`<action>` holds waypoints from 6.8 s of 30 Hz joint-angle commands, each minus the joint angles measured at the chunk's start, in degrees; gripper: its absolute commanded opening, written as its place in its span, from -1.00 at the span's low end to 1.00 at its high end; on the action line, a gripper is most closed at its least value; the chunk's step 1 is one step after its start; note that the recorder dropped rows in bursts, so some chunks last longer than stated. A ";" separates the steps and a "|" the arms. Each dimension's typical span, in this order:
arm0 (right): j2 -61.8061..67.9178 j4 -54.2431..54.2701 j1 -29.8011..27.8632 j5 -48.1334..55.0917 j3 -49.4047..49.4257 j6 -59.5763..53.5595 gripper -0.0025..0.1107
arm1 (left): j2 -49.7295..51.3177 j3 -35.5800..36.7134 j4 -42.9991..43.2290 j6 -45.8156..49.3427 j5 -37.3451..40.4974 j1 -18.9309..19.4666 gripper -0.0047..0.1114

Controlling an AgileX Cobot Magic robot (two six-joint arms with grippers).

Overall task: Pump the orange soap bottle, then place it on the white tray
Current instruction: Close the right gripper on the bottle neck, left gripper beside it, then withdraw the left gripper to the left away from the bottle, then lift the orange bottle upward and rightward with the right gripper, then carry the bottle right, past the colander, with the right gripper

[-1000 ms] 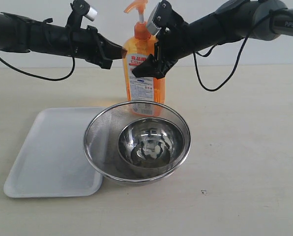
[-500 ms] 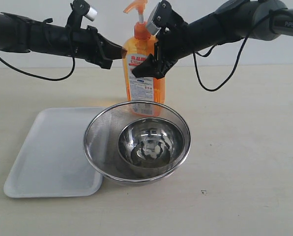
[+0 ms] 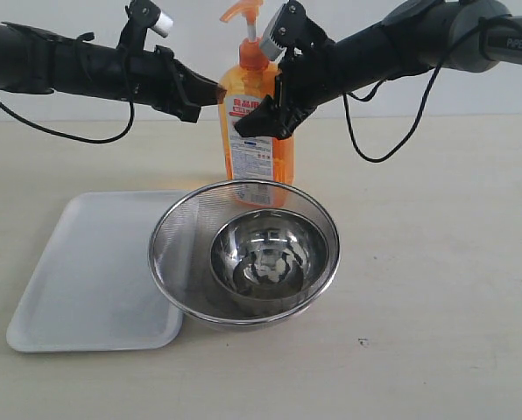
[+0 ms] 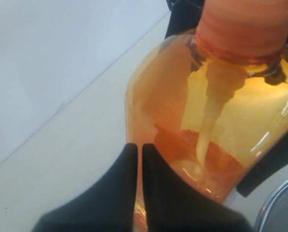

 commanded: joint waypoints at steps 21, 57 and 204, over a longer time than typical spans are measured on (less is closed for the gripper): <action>0.19 -2.03 0.82 -0.98 -0.13 0.52 -0.96 | -4.05 -0.50 4.49 -7.60 6.01 2.11 -0.84; 0.19 -2.77 0.82 -1.32 -0.13 2.21 -0.96 | -22.06 15.99 21.58 -22.38 -4.25 8.38 -0.84; -54.75 -4.47 -11.68 -23.62 46.38 23.18 -0.96 | -92.69 74.16 1.99 -24.76 -28.69 8.48 -0.84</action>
